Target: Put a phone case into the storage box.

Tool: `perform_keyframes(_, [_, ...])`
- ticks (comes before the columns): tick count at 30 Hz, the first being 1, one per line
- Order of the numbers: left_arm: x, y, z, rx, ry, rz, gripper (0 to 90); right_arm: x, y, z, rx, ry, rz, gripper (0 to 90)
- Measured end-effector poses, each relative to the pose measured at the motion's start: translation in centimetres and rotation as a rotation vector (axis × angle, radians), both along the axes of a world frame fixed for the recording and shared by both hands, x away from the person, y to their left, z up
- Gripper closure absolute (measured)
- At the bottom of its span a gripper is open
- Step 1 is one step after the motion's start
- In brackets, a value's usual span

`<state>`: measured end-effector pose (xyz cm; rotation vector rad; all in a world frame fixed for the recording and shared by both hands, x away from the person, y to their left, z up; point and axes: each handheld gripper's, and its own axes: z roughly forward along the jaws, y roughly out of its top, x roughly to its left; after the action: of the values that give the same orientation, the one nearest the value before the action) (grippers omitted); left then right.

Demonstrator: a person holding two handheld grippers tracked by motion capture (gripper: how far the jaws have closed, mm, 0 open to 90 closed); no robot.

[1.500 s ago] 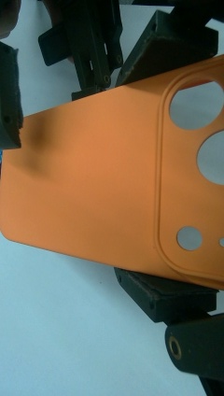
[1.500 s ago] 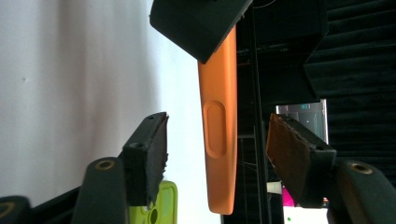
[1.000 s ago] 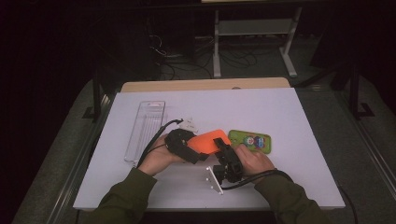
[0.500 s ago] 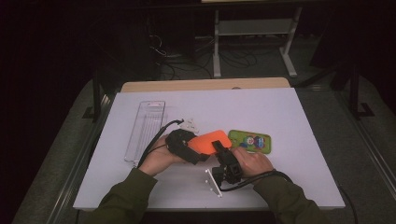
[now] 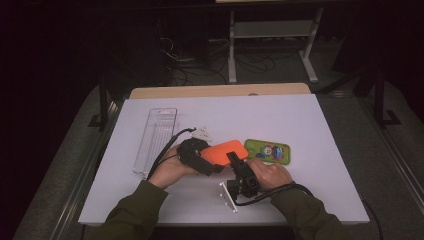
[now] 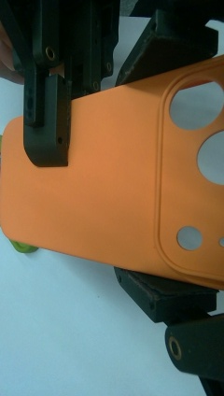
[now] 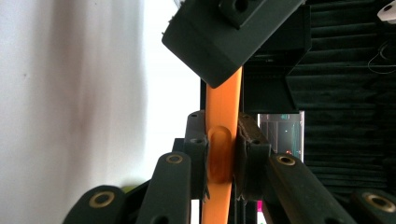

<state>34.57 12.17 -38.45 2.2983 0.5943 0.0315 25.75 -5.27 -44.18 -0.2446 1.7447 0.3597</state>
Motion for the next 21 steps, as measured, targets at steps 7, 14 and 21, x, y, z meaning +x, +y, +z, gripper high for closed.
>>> perform_keyframes(7, [0.14, 0.05, -0.13, -0.016, 0.011, -0.003, 15.1, -0.07, 0.14, -0.14, 0.001, -0.021, -0.010, 80.3])
perform_keyframes(14, [0.26, 0.16, -0.17, -0.033, 0.027, -0.007, 14.4, -0.14, 0.09, -0.09, 0.005, -0.030, -0.012, 81.2])
perform_keyframes(21, [0.13, 0.27, -0.08, -0.065, 0.030, -0.016, 11.9, -0.27, 0.04, 0.13, 0.007, -0.011, -0.009, 82.1])
